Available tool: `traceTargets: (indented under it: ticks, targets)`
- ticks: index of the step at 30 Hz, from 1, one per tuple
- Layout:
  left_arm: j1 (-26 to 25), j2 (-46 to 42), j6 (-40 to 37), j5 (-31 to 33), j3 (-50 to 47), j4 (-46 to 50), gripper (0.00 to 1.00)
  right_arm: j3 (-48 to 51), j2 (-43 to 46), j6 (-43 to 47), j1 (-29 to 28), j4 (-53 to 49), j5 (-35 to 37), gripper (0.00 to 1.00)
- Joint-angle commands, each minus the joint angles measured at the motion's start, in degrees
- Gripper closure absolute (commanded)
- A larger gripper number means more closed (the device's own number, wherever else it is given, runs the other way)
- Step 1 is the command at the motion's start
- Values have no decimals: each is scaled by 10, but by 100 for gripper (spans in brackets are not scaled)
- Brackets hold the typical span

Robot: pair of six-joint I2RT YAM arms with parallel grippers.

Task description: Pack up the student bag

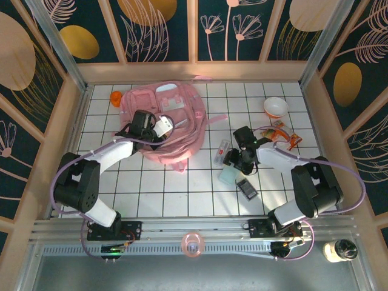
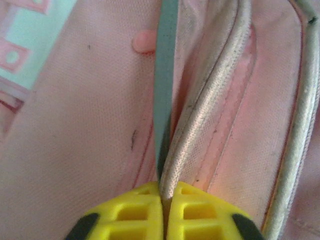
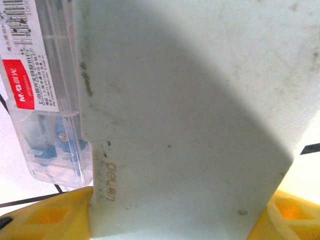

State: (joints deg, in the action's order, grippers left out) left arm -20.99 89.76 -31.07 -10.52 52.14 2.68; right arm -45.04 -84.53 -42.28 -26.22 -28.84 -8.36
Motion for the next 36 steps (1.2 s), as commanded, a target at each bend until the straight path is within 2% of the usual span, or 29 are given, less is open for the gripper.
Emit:
traceTargets:
  ticks: [1, 6, 11, 18, 26, 30, 36]
  targets:
    - [3, -74, 46, -31, -7, -50, 100, 5, 33, -4, 1, 13, 15, 51]
    - [2, -137, 103, -52, -17, -70, 100, -5, 77, -26, -19, 15, 14, 51]
    - [3, -149, 157, -49, 12, -46, 100, -46, 115, -50, -48, -12, 27, 52]
    - [3, -154, 250, -70, 48, -48, 100, -109, 147, -91, -117, -22, 19, 52]
    - [2, -154, 315, -101, 73, -54, 100, -119, 112, -181, -203, 192, -47, 52]
    - [2, -166, 338, -114, 68, -75, 100, -158, 35, -195, -213, 245, -66, 51]
    - [3, -178, 350, -117, 67, -82, 100, -170, -71, -258, -210, 387, -70, 47]
